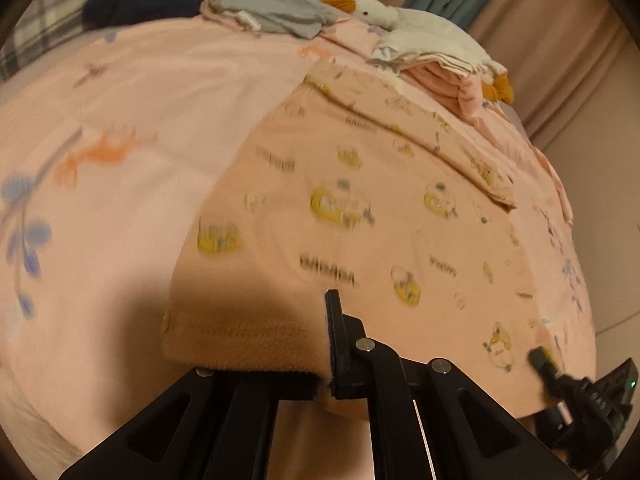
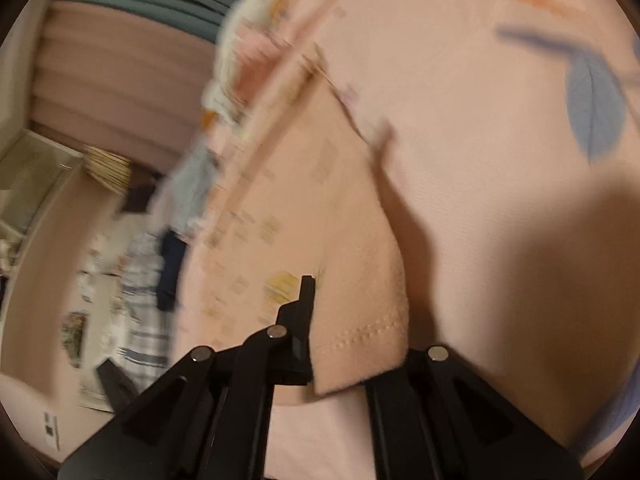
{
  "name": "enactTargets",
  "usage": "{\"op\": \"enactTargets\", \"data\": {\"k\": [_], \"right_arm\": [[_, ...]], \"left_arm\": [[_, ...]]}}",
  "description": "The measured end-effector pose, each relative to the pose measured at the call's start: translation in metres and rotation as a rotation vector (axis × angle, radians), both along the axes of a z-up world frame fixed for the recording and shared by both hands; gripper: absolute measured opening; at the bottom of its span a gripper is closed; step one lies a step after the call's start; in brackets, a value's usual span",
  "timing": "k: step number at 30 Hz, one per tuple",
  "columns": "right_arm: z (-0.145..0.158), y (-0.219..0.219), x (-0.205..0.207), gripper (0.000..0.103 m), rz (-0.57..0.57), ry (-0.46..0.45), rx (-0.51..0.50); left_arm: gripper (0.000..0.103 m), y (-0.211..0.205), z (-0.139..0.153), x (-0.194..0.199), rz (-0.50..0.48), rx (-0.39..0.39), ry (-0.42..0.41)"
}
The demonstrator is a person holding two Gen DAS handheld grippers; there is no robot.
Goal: Fold small clothes
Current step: 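Lift the hem with both tools and fold it over the top's body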
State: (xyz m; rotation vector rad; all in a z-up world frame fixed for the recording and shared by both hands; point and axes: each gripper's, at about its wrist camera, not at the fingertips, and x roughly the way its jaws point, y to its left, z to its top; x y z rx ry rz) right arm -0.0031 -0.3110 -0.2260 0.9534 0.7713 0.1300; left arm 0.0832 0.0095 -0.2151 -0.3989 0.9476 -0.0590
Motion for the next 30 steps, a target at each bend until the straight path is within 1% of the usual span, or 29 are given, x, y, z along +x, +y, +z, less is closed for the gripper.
{"op": "enactTargets", "data": {"k": [1, 2, 3, 4, 5, 9, 12, 14, 16, 17, 19, 21, 22, 23, 24, 25, 26, 27, 28, 29, 30], "right_arm": [[0.005, -0.002, 0.003, 0.004, 0.007, -0.014, 0.006], [0.011, -0.003, 0.007, 0.004, 0.012, -0.025, 0.026], [0.017, -0.004, 0.013, 0.004, 0.02, -0.046, 0.061], [0.021, -0.005, 0.018, 0.004, 0.027, -0.065, 0.086], [0.026, -0.006, 0.025, 0.004, 0.035, -0.084, 0.104], [0.046, -0.01, 0.06, 0.004, 0.048, -0.1, 0.087], [0.062, -0.017, 0.088, 0.004, 0.058, -0.133, 0.093], [0.077, -0.017, 0.112, 0.004, 0.079, -0.145, 0.056], [0.09, -0.016, 0.142, 0.004, 0.098, -0.158, 0.001], [0.098, -0.014, 0.163, 0.004, 0.114, -0.178, -0.031], [0.102, -0.016, 0.196, 0.004, 0.128, -0.189, -0.061], [0.094, -0.018, 0.243, 0.004, 0.131, -0.157, -0.097], [0.086, -0.019, 0.262, 0.004, 0.132, -0.129, -0.114], [0.07, -0.021, 0.289, 0.005, 0.136, -0.079, -0.145], [0.057, -0.021, 0.305, 0.008, 0.136, -0.039, -0.166], [0.037, -0.021, 0.325, 0.009, 0.132, 0.029, -0.198], [0.026, -0.022, 0.335, 0.01, 0.132, 0.067, -0.213], [0.007, -0.024, 0.35, 0.011, 0.138, 0.138, -0.232], [-0.008, -0.026, 0.36, 0.007, 0.156, 0.186, -0.222], [-0.012, -0.029, 0.363, 0.008, 0.167, 0.179, -0.195], [-0.011, -0.033, 0.364, 0.012, 0.176, 0.16, -0.166]], "left_arm": [[0.004, 0.002, 0.009, 0.003, -0.008, -0.014, -0.024], [0.004, 0.004, 0.017, 0.008, -0.019, -0.045, -0.045], [0.004, 0.006, 0.024, 0.014, -0.02, -0.079, -0.061], [0.004, 0.009, 0.032, 0.023, -0.025, -0.129, -0.076], [0.004, 0.011, 0.037, 0.03, -0.027, -0.158, -0.082], [0.004, 0.014, 0.056, 0.064, -0.027, -0.191, -0.12], [0.004, 0.016, 0.068, 0.096, -0.015, -0.251, -0.146], [0.004, 0.014, 0.075, 0.119, -0.015, -0.254, -0.154], [0.004, 0.009, 0.081, 0.15, -0.006, -0.233, -0.172], [0.004, 0.008, 0.083, 0.166, -0.009, -0.222, -0.18], [0.004, 0.005, 0.08, 0.198, -0.005, -0.193, -0.181], [0.004, 0.002, 0.068, 0.233, 0.006, -0.186, -0.161], [0.004, -0.001, 0.056, 0.255, 0.01, -0.179, -0.132], [0.004, -0.003, 0.044, 0.273, 0.018, -0.167, -0.104], [0.004, -0.004, 0.029, 0.294, 0.033, -0.154, -0.066], [0.004, -0.005, 0.011, 0.312, 0.061, -0.139, -0.009], [0.004, -0.004, -0.005, 0.327, 0.085, -0.131, 0.052], [0.004, -0.001, -0.017, 0.337, 0.096, -0.143, 0.096], [0.004, 0.004, -0.022, 0.342, 0.095, -0.18, 0.094], [0.004, 0.01, -0.02, 0.343, 0.095, -0.212, 0.083], [0.004, 0.015, -0.017, 0.345, 0.083, -0.229, 0.103]]}}
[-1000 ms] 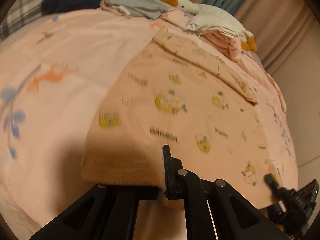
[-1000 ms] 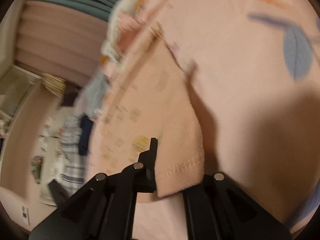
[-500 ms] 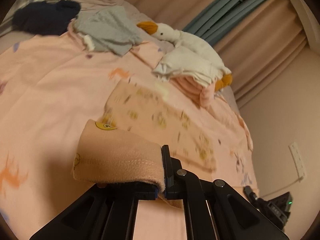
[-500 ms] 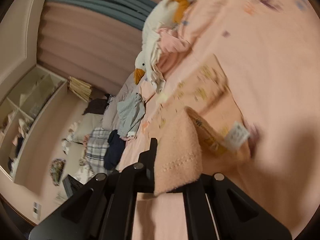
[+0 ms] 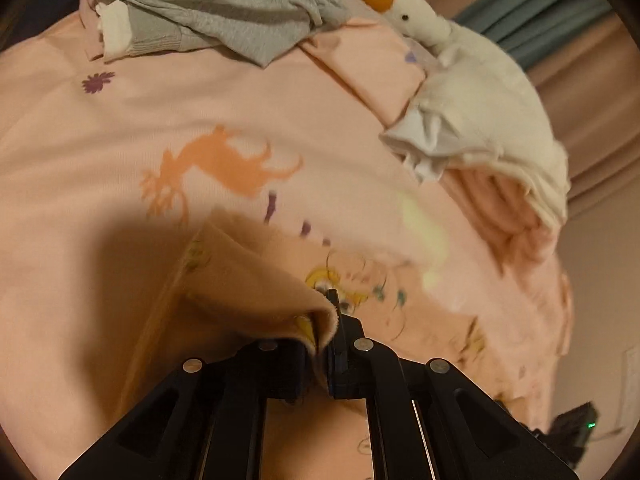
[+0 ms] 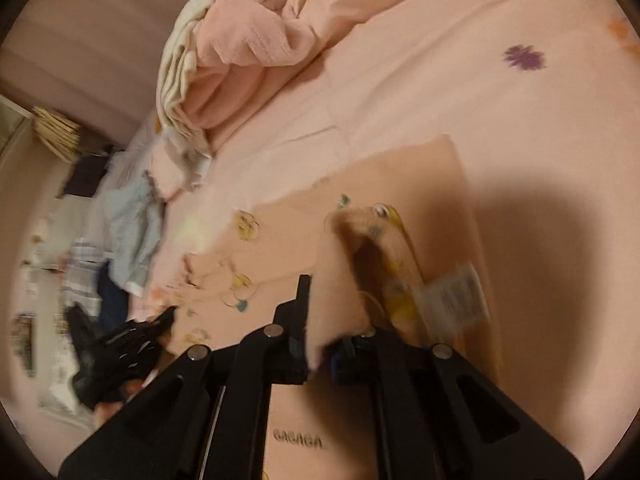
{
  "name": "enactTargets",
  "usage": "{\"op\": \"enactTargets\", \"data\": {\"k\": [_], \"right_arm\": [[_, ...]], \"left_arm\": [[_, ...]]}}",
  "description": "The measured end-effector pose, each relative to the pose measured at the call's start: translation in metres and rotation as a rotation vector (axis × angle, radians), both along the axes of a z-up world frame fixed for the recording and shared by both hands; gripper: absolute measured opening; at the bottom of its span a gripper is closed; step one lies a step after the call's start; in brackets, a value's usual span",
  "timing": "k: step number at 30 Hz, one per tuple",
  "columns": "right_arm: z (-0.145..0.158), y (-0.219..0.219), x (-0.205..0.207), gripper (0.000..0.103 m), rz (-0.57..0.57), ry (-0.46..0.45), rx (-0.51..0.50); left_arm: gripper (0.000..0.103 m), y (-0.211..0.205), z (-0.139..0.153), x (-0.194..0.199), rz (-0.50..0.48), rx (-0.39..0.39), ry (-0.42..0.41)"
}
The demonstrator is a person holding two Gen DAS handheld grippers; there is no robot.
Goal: Fold small clothes
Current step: 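Open both tools to release the folded hem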
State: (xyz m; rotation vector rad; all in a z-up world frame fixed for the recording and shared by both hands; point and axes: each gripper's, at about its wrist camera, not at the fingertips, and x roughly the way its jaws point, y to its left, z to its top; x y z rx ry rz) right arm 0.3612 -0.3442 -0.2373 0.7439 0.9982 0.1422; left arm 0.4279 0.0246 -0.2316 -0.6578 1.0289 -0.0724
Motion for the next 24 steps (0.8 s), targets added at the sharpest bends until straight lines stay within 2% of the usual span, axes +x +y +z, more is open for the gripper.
{"op": "enactTargets", "data": {"k": [1, 2, 3, 4, 5, 6, 7, 9, 10, 11, 14, 16, 17, 19, 20, 22, 23, 24], "right_arm": [[0.004, -0.004, -0.001, 0.024, 0.007, -0.012, 0.013], [0.014, -0.009, -0.001, 0.045, 0.003, -0.021, 0.013], [0.024, -0.016, -0.004, 0.056, -0.009, -0.029, 0.012], [0.042, -0.026, -0.014, 0.068, -0.018, -0.061, 0.021], [0.057, -0.031, -0.023, 0.068, -0.01, -0.102, 0.028], [0.068, -0.035, -0.031, 0.068, -0.003, -0.131, 0.017], [0.085, -0.039, -0.043, 0.067, -0.003, -0.15, -0.033], [0.104, -0.037, -0.062, 0.061, 0.001, -0.168, -0.151], [0.112, -0.032, -0.074, 0.047, 0.032, -0.178, -0.217], [0.112, -0.026, -0.077, 0.033, 0.054, -0.18, -0.244], [0.09, 0.0, -0.093, 0.015, 0.17, -0.146, -0.266], [0.059, 0.02, -0.088, 0.012, 0.22, -0.099, -0.244], [0.037, 0.033, -0.077, 0.012, 0.227, -0.028, -0.247], [0.015, 0.041, -0.056, 0.009, 0.208, 0.029, -0.227], [0.01, 0.044, -0.04, 0.004, 0.209, 0.01, -0.221], [0.01, 0.043, -0.007, 0.004, 0.194, -0.022, -0.246], [0.011, 0.038, 0.011, 0.004, 0.169, -0.024, -0.25], [0.013, 0.029, 0.031, 0.004, 0.12, -0.02, -0.244]], "left_arm": [[0.005, 0.004, 0.004, 0.0, -0.016, -0.015, 0.021], [0.01, 0.011, 0.01, -0.004, -0.034, -0.034, 0.04], [0.015, 0.016, 0.017, -0.009, -0.043, -0.037, 0.036], [0.028, 0.024, 0.029, -0.018, -0.042, -0.022, 0.01], [0.045, 0.03, 0.042, -0.027, -0.033, 0.014, -0.016], [0.052, 0.039, 0.055, -0.042, -0.017, 0.067, -0.046], [0.061, 0.044, 0.063, -0.052, -0.003, 0.101, -0.063], [0.061, 0.054, 0.074, -0.077, -0.011, 0.142, -0.092], [0.06, 0.053, 0.074, -0.082, -0.034, 0.161, -0.092], [0.053, 0.044, 0.073, -0.087, -0.089, 0.197, -0.094], [0.036, -0.015, 0.048, -0.104, -0.324, 0.388, -0.042], [0.034, -0.05, 0.023, -0.102, -0.435, 0.431, -0.02], [0.034, -0.062, 0.015, -0.095, -0.44, 0.445, -0.021], [0.034, -0.069, 0.014, -0.077, -0.38, 0.447, -0.038], [0.034, -0.07, 0.018, -0.064, -0.356, 0.427, -0.053], [0.034, -0.068, 0.027, -0.031, -0.3, 0.414, -0.1], [0.034, -0.065, 0.031, -0.014, -0.269, 0.427, -0.113], [0.034, -0.058, 0.033, 0.004, -0.219, 0.465, -0.084]]}}
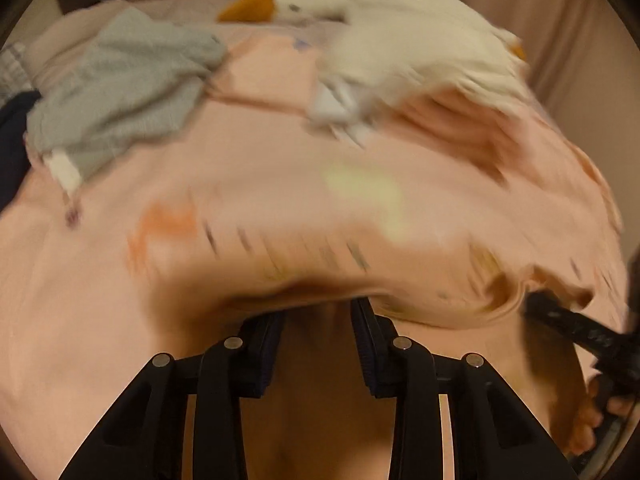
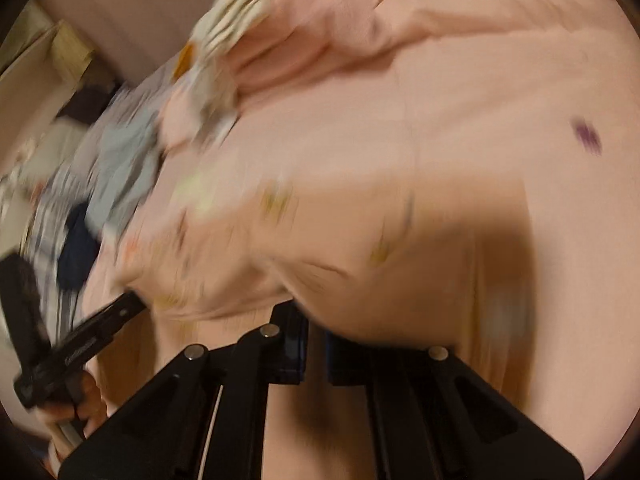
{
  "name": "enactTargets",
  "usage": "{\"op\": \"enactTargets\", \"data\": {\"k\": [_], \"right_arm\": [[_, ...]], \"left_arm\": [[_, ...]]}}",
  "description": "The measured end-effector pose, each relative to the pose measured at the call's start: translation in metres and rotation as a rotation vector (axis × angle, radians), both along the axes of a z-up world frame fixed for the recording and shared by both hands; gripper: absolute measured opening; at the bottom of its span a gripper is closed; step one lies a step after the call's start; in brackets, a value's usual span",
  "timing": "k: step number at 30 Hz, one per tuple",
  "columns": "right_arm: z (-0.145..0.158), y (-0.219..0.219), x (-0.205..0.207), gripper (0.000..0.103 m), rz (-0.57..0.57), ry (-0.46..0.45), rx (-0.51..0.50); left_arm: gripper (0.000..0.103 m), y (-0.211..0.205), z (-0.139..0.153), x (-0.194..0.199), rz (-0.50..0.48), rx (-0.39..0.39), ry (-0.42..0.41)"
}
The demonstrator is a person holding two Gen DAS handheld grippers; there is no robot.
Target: Fold small clothes
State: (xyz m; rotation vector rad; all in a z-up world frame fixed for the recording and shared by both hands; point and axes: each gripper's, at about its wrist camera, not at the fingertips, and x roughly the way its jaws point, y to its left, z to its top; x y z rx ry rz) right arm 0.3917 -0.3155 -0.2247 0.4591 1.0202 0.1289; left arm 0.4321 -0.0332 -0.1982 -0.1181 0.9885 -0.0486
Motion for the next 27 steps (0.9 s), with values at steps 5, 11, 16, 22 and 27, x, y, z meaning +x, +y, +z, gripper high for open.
{"op": "enactTargets", "data": {"k": [5, 11, 16, 22, 27], "right_arm": [[0.021, -0.069, 0.001, 0.019, -0.179, -0.019, 0.158], [0.046, -0.107, -0.134, 0.079, -0.259, -0.036, 0.153], [0.021, -0.087, -0.212, 0.08, -0.27, 0.055, 0.458], [-0.007, -0.021, -0.209, 0.08, -0.239, 0.12, 0.536], [-0.013, -0.01, -0.188, 0.08, -0.303, 0.087, 0.579]], "left_arm": [[0.038, 0.06, 0.021, -0.026, 0.08, -0.178, 0.015], [0.062, 0.11, 0.016, -0.154, 0.114, -0.316, 0.05], [0.064, 0.095, -0.015, -0.207, 0.084, -0.601, 0.152], [0.064, 0.061, -0.036, -0.204, 0.139, -0.686, 0.113], [0.071, 0.054, -0.045, -0.175, 0.17, -0.835, 0.089]]}}
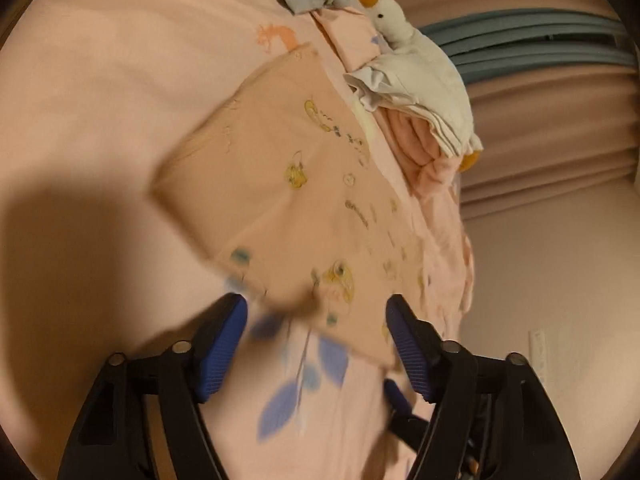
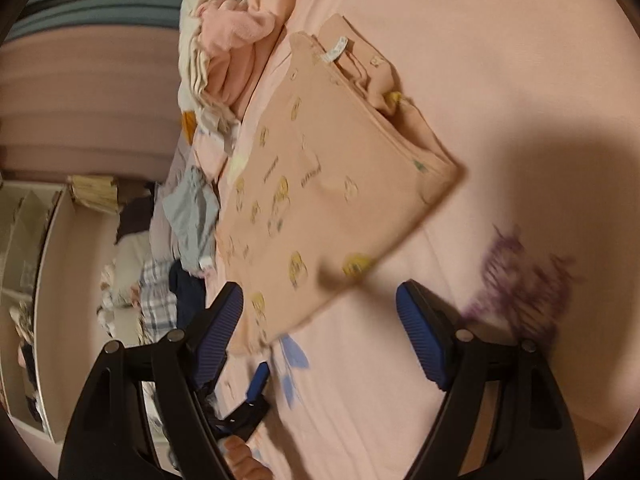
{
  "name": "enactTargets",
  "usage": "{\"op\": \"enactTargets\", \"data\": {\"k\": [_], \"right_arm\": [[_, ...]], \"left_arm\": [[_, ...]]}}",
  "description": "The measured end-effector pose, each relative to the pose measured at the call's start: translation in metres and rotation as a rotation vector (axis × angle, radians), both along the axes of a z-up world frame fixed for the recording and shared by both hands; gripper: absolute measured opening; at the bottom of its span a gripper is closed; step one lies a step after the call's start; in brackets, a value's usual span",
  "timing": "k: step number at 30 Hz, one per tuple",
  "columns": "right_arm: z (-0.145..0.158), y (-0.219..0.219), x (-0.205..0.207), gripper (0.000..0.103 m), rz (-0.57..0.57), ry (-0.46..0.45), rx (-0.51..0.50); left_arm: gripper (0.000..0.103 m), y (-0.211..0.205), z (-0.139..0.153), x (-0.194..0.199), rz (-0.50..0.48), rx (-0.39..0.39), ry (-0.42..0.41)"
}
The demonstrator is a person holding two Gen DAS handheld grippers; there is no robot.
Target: Fold small clothes
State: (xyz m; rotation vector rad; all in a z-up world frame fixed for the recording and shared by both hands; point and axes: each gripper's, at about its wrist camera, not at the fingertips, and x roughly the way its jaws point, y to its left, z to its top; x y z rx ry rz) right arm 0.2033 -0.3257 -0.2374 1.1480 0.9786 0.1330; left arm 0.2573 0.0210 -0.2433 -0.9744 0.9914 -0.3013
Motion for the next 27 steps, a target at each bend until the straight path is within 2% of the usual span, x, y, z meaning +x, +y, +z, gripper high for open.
{"op": "enactTargets", "data": {"k": [1, 6, 9, 10, 11, 12, 13, 14, 16, 18, 20, 21, 23, 24, 26, 27], "right_arm": [[-0.001, -0.002, 0.004, 0.08, -0.01, 0.0, 0.011], [-0.01, 0.002, 0.038, 0.08, -0.056, -0.013, 0.09], [-0.01, 0.005, 0.058, 0.077, -0.082, -0.033, 0.092], [-0.011, 0.006, 0.067, 0.071, -0.09, -0.047, 0.075], [-0.011, 0.008, 0.072, 0.055, -0.097, -0.052, 0.052], [-0.013, 0.008, 0.077, 0.043, -0.094, -0.05, 0.021], [-0.019, 0.01, 0.083, 0.009, -0.084, -0.024, -0.042], [-0.027, 0.008, 0.084, 0.008, -0.082, -0.02, -0.044], [-0.029, 0.003, 0.078, 0.008, -0.081, -0.082, 0.005], [-0.024, -0.001, 0.074, 0.01, -0.073, -0.083, 0.023], [-0.014, -0.004, 0.065, 0.01, -0.065, -0.125, 0.088], [-0.002, -0.004, 0.057, 0.01, -0.049, -0.154, 0.075], [0.027, 0.001, 0.039, 0.01, 0.01, -0.177, -0.06], [0.042, 0.007, 0.022, 0.01, 0.051, -0.187, -0.135], [0.051, 0.018, -0.017, 0.01, 0.122, -0.185, -0.188], [0.048, 0.021, -0.033, 0.01, 0.14, -0.166, -0.193]], "left_arm": [[0.071, -0.002, -0.003, 0.008, 0.022, -0.003, 0.015], [0.072, -0.005, -0.007, 0.044, 0.081, -0.031, -0.021], [0.072, -0.003, -0.009, 0.06, 0.123, -0.029, -0.051], [0.07, -0.004, -0.009, 0.067, 0.139, -0.013, -0.063], [0.054, -0.002, -0.011, 0.069, 0.154, 0.019, -0.068], [0.041, -0.004, -0.013, 0.077, 0.175, 0.096, -0.046], [0.022, -0.005, -0.016, 0.079, 0.191, 0.155, -0.028], [0.021, -0.004, -0.022, 0.081, 0.201, 0.166, -0.04], [0.018, -0.005, -0.017, 0.078, 0.204, 0.191, -0.053], [0.016, -0.01, -0.001, 0.071, 0.18, 0.281, -0.069], [0.016, -0.011, 0.021, 0.056, 0.15, 0.321, -0.114], [0.016, -0.008, 0.031, 0.043, 0.129, 0.303, -0.135], [0.016, -0.002, 0.047, 0.015, 0.088, 0.264, -0.167], [0.016, -0.001, 0.05, -0.001, 0.074, 0.275, -0.174], [0.016, 0.001, 0.049, -0.04, 0.053, 0.337, -0.16], [0.016, 0.001, 0.043, -0.054, 0.048, 0.337, -0.137]]}}
